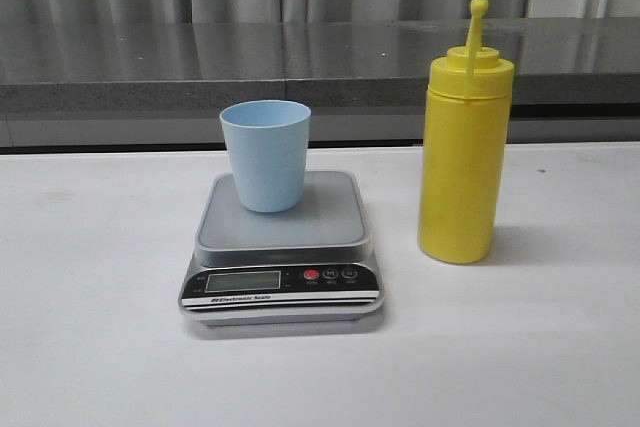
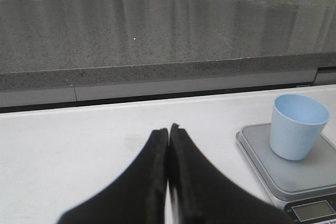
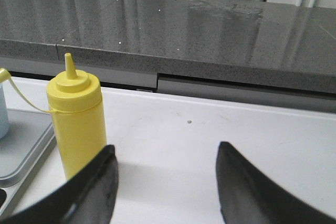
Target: Pour seasoning into cup on scale with both arms
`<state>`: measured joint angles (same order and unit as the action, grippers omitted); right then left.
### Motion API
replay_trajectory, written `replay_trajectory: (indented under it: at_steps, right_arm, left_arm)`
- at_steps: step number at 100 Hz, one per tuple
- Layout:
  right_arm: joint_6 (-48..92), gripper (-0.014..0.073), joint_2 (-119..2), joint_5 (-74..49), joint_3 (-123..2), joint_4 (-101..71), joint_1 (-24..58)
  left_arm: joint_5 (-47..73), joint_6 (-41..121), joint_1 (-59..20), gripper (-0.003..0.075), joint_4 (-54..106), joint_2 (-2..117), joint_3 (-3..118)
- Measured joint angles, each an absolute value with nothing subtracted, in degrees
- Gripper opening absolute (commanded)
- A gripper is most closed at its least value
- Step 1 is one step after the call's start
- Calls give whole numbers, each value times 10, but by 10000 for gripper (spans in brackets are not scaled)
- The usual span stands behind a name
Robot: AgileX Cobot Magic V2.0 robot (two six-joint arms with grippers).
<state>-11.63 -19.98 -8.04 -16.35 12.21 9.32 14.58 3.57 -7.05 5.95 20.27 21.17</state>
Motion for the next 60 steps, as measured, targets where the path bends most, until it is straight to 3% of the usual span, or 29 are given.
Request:
replay_trajectory:
  at_steps: [45,60]
  right_arm:
    - [-116,-70,-154,-103,-164,121,93]
    - [-116,-67,-154,-104,-164,121,93]
  left_arm:
    - [146,36,-71,-20,59,203,212]
    - [146,36,-71,-20,59,203,212]
